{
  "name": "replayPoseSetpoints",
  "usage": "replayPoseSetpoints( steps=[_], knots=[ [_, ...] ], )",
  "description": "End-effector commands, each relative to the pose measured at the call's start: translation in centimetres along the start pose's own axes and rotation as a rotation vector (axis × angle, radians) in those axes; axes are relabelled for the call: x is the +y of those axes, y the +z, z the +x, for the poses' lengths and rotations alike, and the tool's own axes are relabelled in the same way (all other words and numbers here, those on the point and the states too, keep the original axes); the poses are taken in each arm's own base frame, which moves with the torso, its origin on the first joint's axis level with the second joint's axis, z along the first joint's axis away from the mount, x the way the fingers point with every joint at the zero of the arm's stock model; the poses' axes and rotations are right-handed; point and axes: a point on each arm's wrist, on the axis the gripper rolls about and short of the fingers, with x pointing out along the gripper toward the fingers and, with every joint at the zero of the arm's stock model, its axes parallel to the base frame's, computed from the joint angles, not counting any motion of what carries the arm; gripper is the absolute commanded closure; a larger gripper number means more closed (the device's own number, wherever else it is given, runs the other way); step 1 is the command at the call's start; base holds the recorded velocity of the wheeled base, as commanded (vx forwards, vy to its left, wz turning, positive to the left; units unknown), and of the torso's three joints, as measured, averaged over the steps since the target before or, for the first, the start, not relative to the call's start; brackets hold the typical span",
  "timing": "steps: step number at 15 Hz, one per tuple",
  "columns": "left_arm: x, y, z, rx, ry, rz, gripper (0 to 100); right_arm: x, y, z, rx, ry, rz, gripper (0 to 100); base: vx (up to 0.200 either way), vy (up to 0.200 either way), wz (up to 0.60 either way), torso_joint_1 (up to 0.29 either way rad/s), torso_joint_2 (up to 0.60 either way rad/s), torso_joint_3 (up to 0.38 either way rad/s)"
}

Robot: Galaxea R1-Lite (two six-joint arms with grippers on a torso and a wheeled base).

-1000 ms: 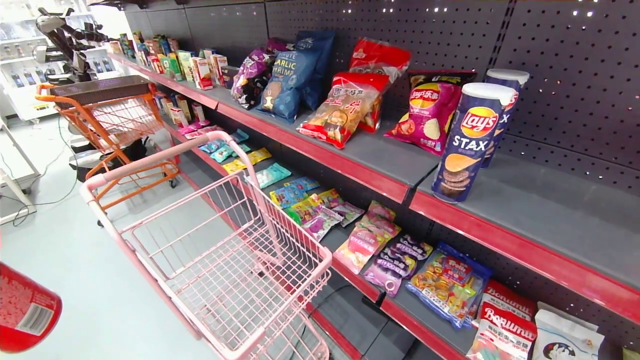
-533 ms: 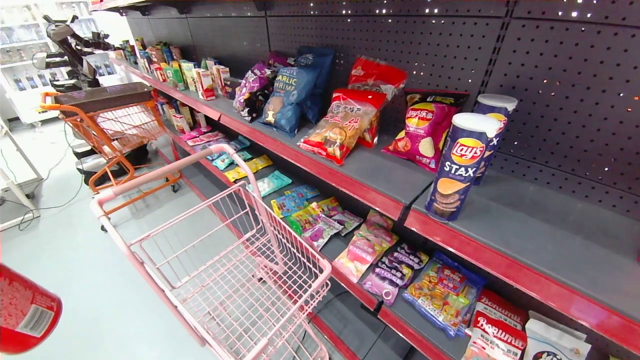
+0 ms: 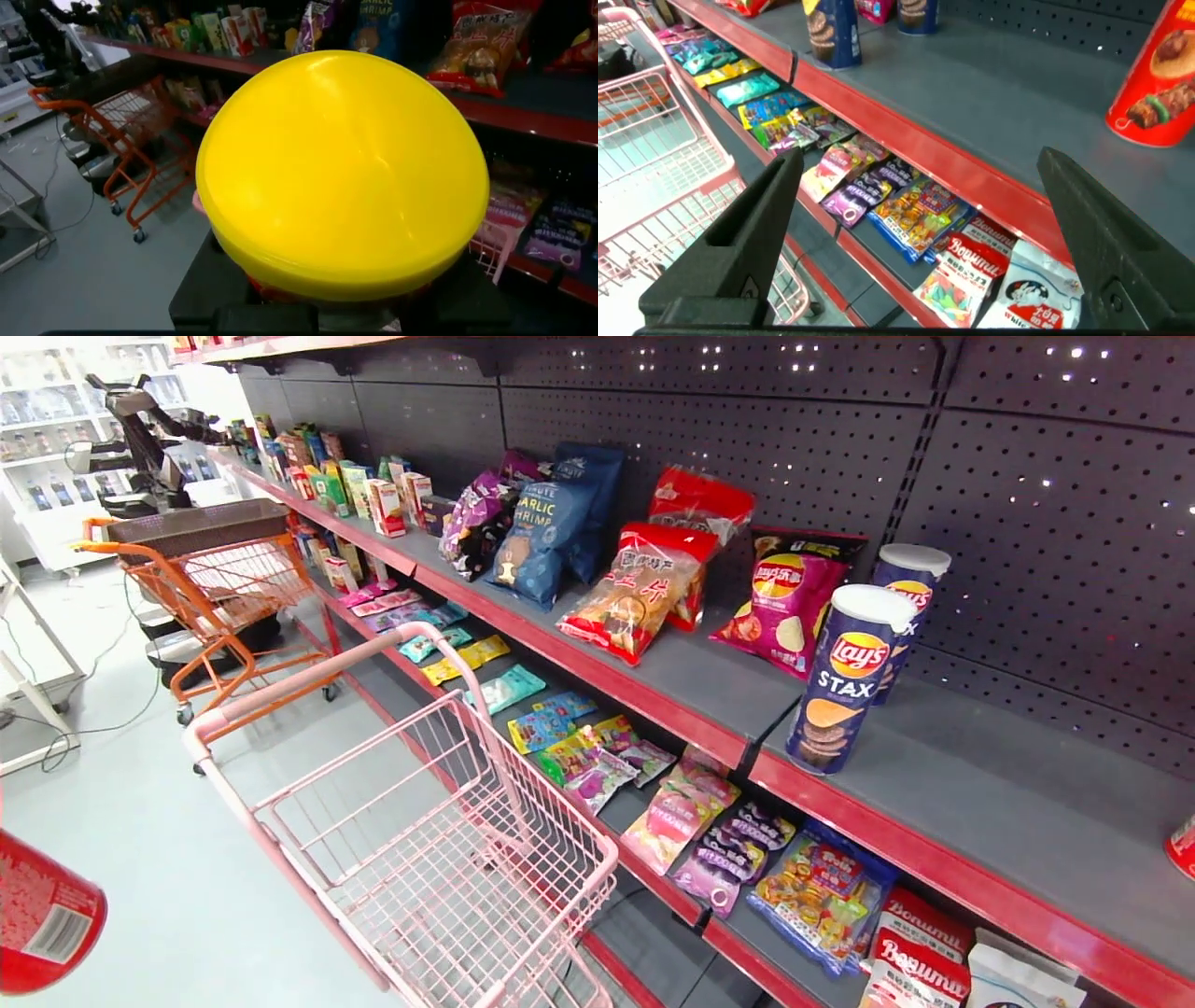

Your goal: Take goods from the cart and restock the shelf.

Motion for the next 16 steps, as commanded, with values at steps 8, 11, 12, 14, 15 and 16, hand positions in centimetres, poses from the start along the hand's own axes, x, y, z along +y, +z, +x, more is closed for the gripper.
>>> replayPoseSetpoints(
  steps=[8,11,12,14,15,16],
  knots=[
    [-0.2,-2.4,-1.6,-0.006,-0.003,-0.002,100,0.0,0.0,0.0,0.002,-0.004,-0.001,0,0.000,0.000,-0.22,0.058,-0.12,-0.067],
    [-0.2,-2.6,-1.8,-0.006,0.006,0.010,100,0.0,0.0,0.0,0.001,-0.004,-0.001,0,0.000,0.000,-0.60,0.012,0.00,-0.001],
    [-0.2,-2.7,-1.7,0.002,0.011,0.015,100,0.0,0.0,0.0,0.001,-0.004,-0.001,0,0.000,0.000,-0.60,0.007,0.00,-0.007],
    [-0.2,-2.9,-1.6,0.025,0.067,0.061,100,0.0,0.0,0.0,0.002,-0.004,0.001,0,0.000,0.000,-0.60,-0.002,0.00,0.007],
    [-0.1,-3.0,-1.7,0.027,0.076,0.084,100,0.0,0.0,0.0,0.002,-0.004,-0.001,0,0.000,0.000,-0.60,-0.002,0.00,-0.002],
    [-0.2,-3.1,-1.7,0.031,0.081,0.107,100,0.0,0.0,0.0,0.001,-0.004,-0.001,0,0.000,0.000,-0.60,0.007,0.00,0.017]
  ],
)
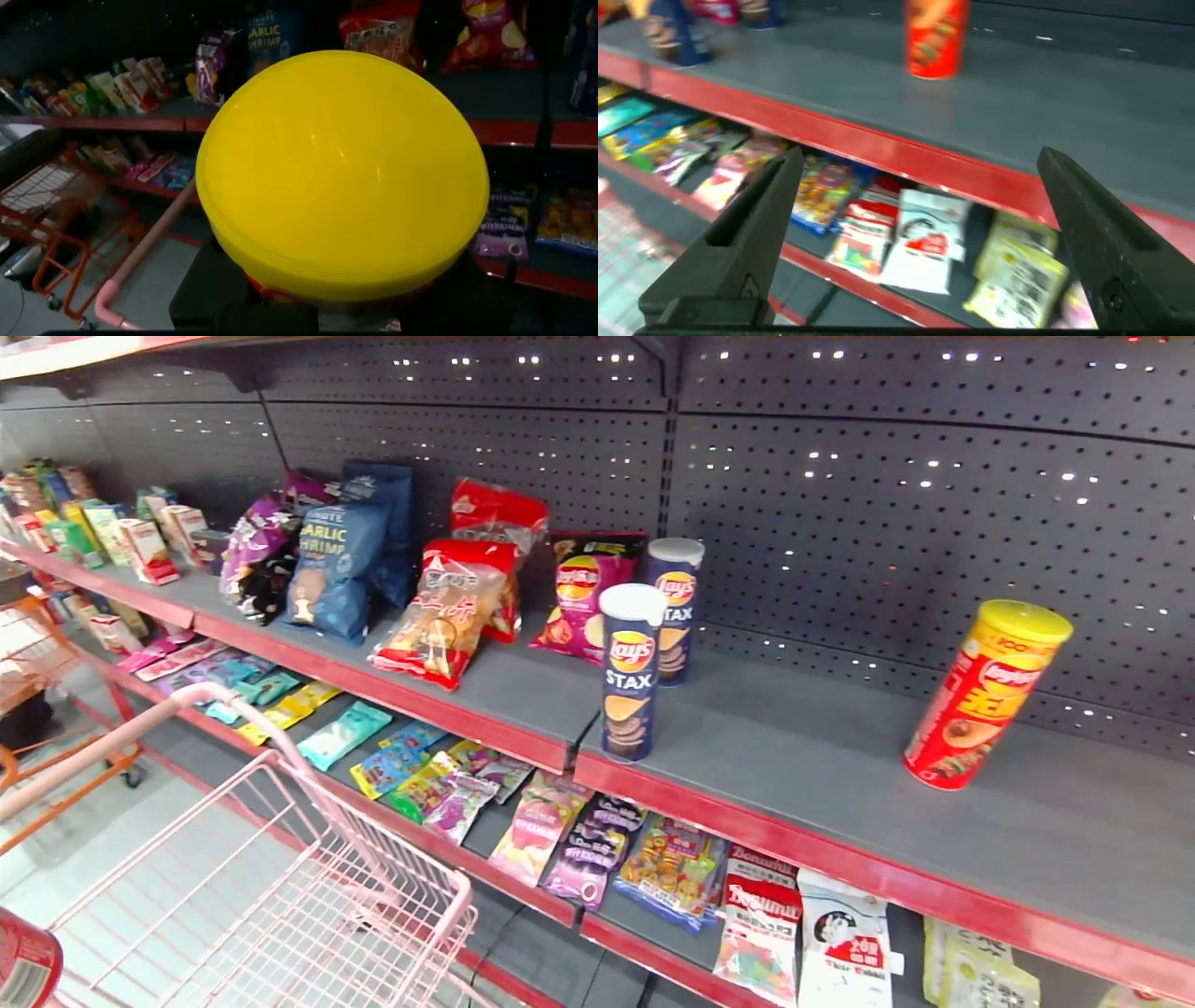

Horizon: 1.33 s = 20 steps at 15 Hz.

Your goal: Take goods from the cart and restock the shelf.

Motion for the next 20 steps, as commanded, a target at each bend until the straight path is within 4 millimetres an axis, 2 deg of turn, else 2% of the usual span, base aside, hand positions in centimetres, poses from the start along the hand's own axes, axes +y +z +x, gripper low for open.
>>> replayPoseSetpoints(
  steps=[1,7,11,17,20],
  knots=[
    [0.0,-0.1,0.0,0.003,0.002,0.017,100,0.0,0.0,0.0,0.000,0.000,0.001,0,0.000,0.000,-0.60,0.002,0.00,0.002],
    [0.0,-0.1,0.0,0.001,0.003,0.026,100,0.0,0.0,0.0,0.000,0.000,0.002,0,0.000,0.000,-0.60,0.002,0.00,0.000],
    [-0.1,-0.3,-0.1,0.001,-0.002,0.027,100,0.0,0.0,0.0,0.002,0.000,0.001,0,0.000,0.000,0.00,0.000,0.00,0.000],
    [-0.2,-1.1,-0.5,-0.005,-0.005,0.055,100,0.0,0.0,0.0,0.000,0.002,-0.003,0,0.200,0.000,0.00,0.000,0.00,0.002],
    [-0.1,-1.3,-1.1,-0.026,-0.003,0.075,100,0.0,0.0,0.0,0.000,0.002,-0.003,0,0.000,0.000,0.00,0.000,0.00,0.000]
  ],
)
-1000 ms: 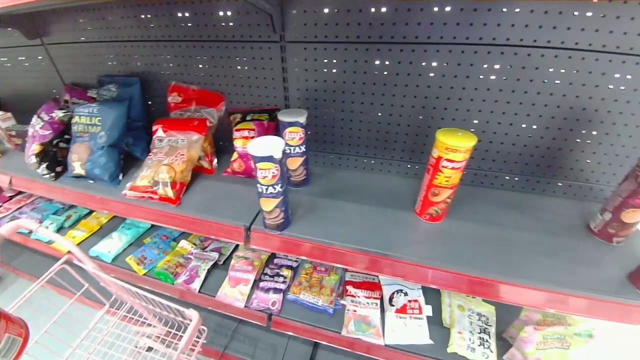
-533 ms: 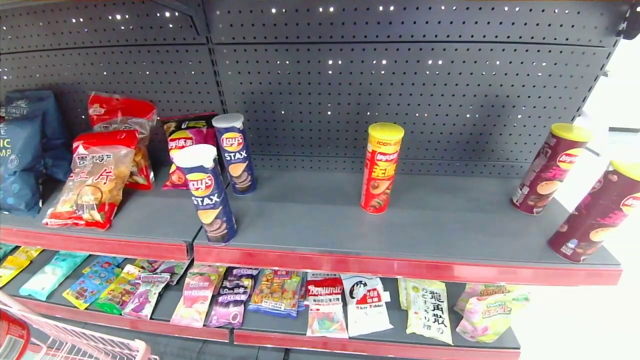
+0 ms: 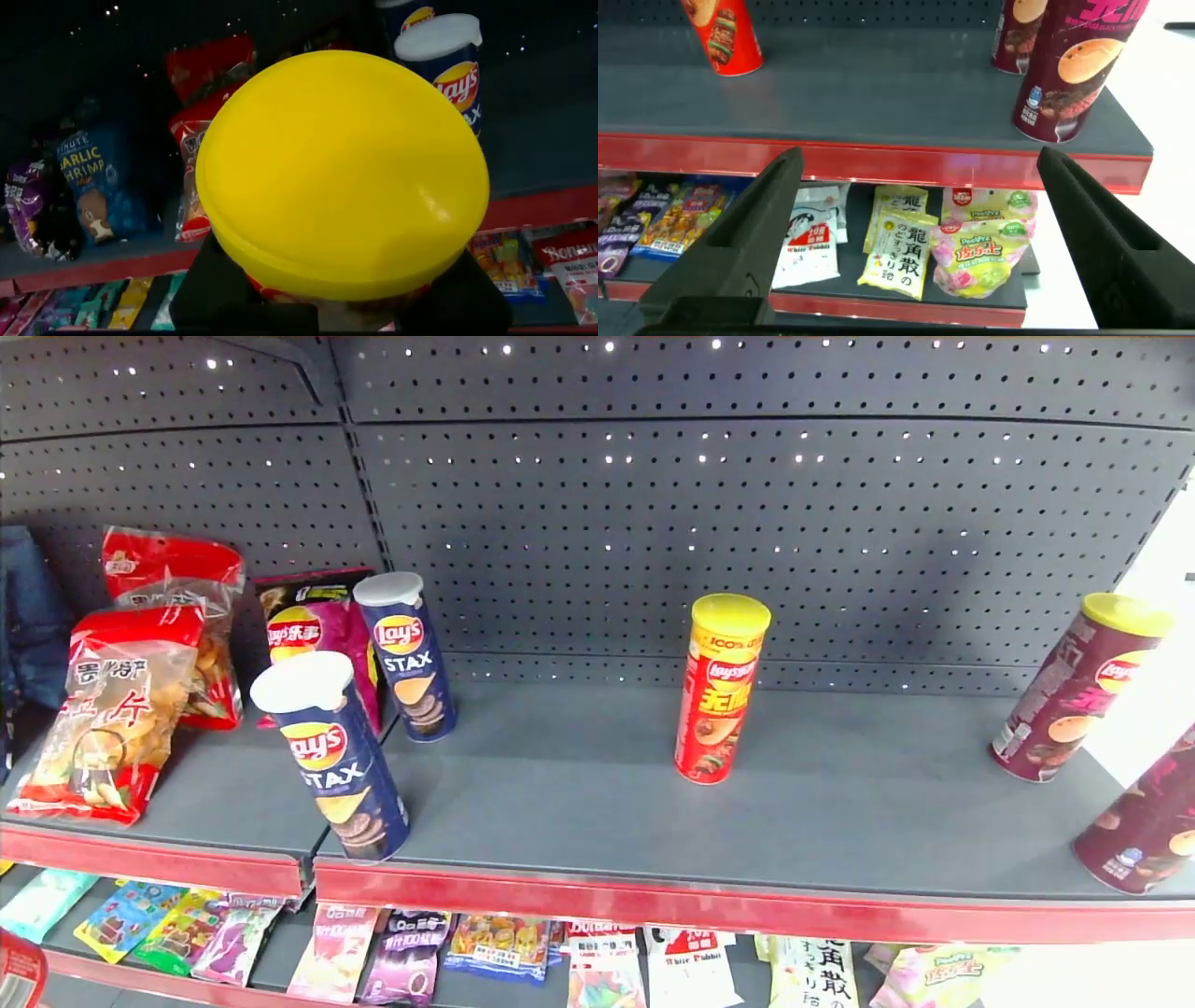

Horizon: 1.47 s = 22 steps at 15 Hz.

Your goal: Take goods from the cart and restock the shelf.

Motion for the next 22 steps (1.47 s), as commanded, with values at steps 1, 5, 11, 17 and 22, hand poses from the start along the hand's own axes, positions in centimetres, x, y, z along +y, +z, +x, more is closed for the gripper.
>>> replayPoseSetpoints(
  steps=[1,5,11,17,22],
  knots=[
    [0.0,-0.4,-0.7,-0.023,0.006,-0.002,100,0.0,0.0,0.0,0.000,0.002,-0.004,0,0.000,0.000,0.00,0.000,0.00,0.000],
    [0.0,-0.8,-1.6,-0.061,-0.024,0.010,100,0.0,0.4,0.2,0.012,-0.057,0.045,0,0.000,0.000,0.00,0.000,0.00,0.000],
    [-0.5,-1.9,-2.0,-0.115,-0.183,-0.150,100,0.8,16.4,5.3,0.007,0.347,-0.075,0,0.000,0.000,0.00,0.000,0.00,0.000],
    [-0.5,-1.7,-1.9,-0.117,-0.285,-0.272,100,4.2,17.8,13.2,0.225,0.576,-0.064,0,0.000,0.000,0.00,0.000,0.00,0.000],
    [-0.2,-1.2,-1.9,-0.124,-0.260,-0.278,100,7.6,13.5,21.8,0.274,0.594,-0.055,0,0.000,0.000,0.00,0.000,0.00,0.000]
  ],
)
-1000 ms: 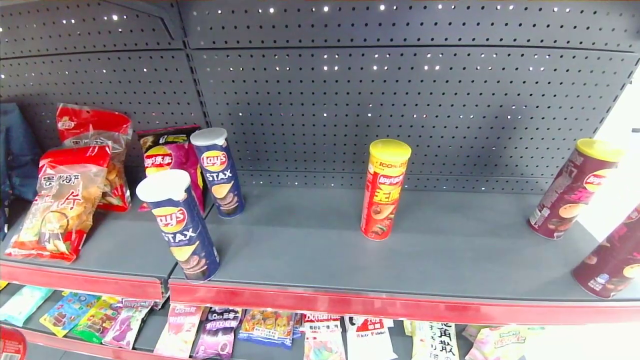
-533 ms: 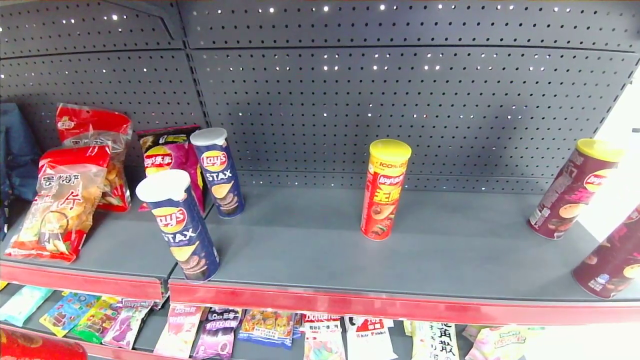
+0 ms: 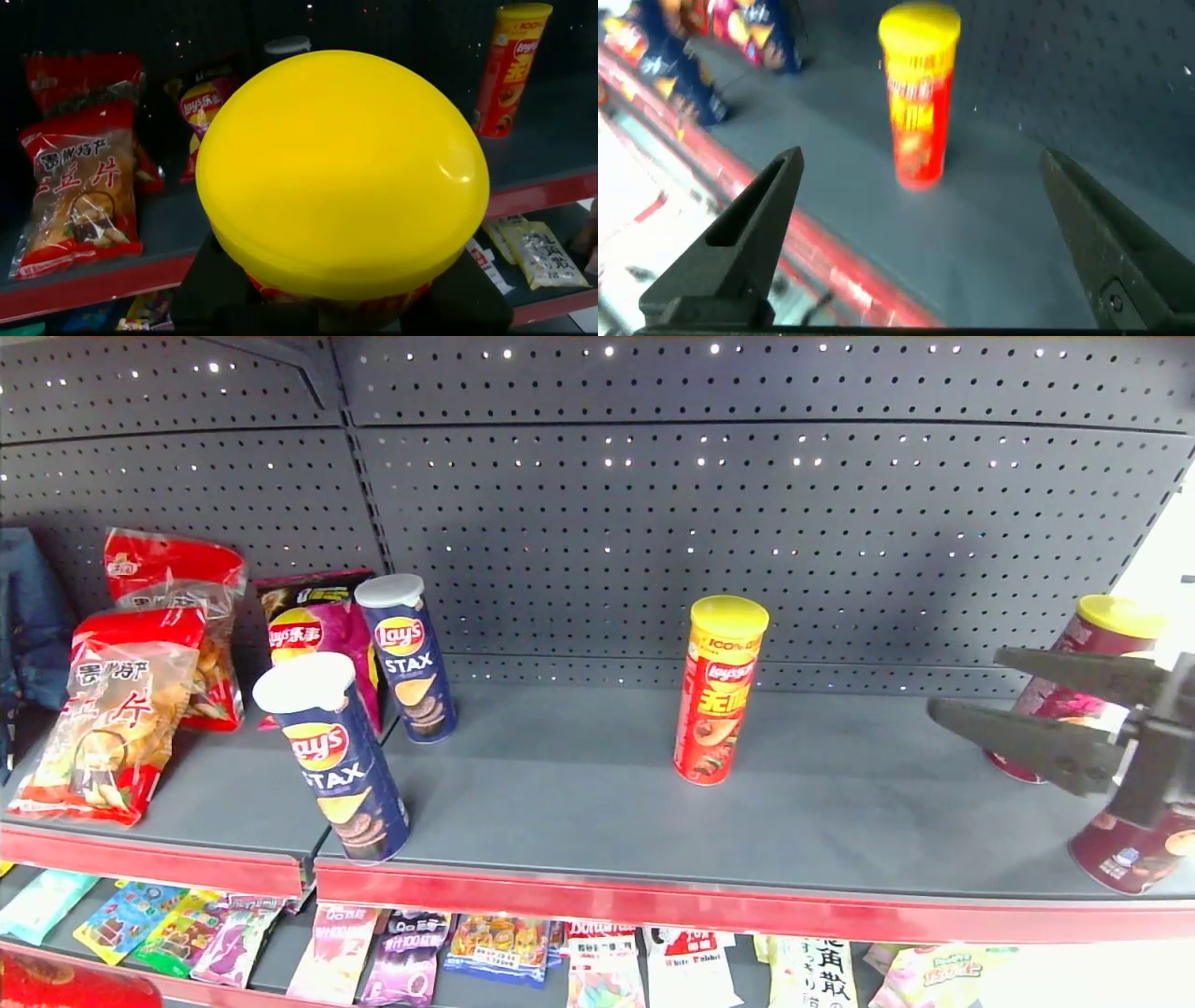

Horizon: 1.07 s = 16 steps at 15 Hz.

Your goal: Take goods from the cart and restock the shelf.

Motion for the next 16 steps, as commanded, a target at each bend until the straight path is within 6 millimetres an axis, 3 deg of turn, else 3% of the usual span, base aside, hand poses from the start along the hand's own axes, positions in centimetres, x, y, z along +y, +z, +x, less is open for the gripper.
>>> replayPoseSetpoints(
  steps=[1,7,11,16],
  knots=[
    [0.0,0.2,0.2,0.005,0.000,0.002,100,-1.0,-3.2,5.4,0.133,0.014,0.037,0,0.000,0.000,0.00,0.000,0.00,0.000],
    [0.0,0.1,0.3,0.013,0.004,0.005,100,-1.5,-5.5,8.6,0.246,0.024,0.064,0,0.000,0.000,0.00,0.000,0.00,0.000],
    [0.1,-0.2,0.3,0.037,0.041,0.006,100,-2.4,-3.9,12.3,0.201,0.022,0.051,0,0.000,0.000,0.00,0.000,0.00,0.000],
    [0.0,-0.5,0.5,0.055,0.043,0.008,100,-1.8,-3.7,14.6,0.203,0.058,0.043,0,0.000,0.000,0.00,0.000,0.00,0.000]
  ],
)
